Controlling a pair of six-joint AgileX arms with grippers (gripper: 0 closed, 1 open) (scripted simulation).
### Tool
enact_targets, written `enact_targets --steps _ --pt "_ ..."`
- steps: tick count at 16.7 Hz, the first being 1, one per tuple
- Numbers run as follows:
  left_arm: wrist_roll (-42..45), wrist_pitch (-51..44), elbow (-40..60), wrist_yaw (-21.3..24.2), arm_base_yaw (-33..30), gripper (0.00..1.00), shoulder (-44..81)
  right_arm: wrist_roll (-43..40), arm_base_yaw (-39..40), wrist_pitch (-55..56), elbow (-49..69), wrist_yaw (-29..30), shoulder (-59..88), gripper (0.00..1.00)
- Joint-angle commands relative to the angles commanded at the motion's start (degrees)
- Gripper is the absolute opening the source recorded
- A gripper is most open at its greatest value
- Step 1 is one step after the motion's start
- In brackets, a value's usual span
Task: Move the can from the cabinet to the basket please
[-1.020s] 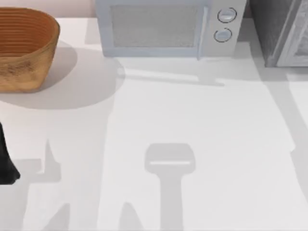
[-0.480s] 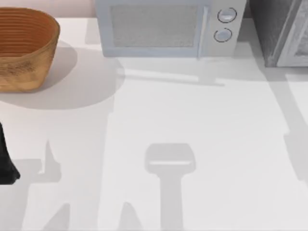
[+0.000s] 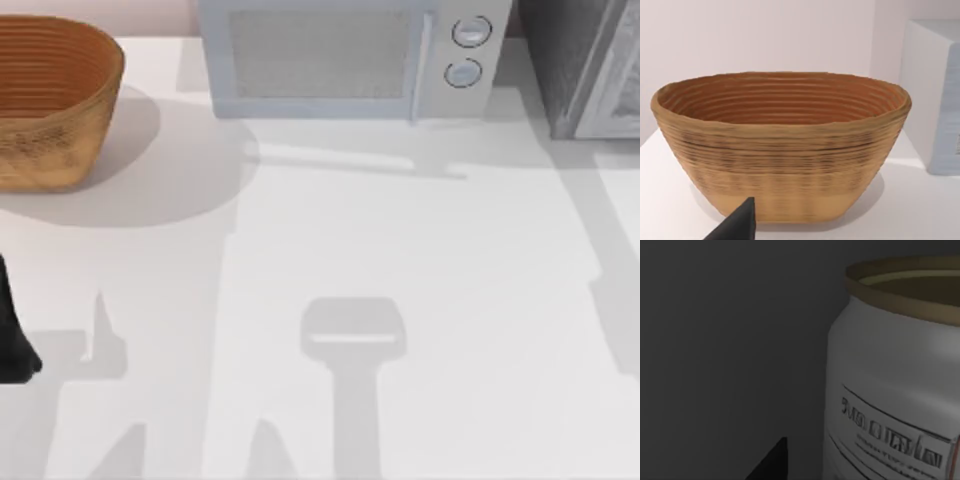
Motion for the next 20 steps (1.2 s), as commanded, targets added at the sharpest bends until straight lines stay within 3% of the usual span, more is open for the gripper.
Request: enact_targets --steps 8,20 --pt "0.0 0.0 0.0 0.0 0.0 1.0 0.0 0.0 0.0 0.0 0.0 0.0 0.0 0.02" --pt "0.0 0.0 0.0 0.0 0.0 1.0 0.0 0.0 0.6 -1.3 -1.1 0.7 -2.3 0.0"
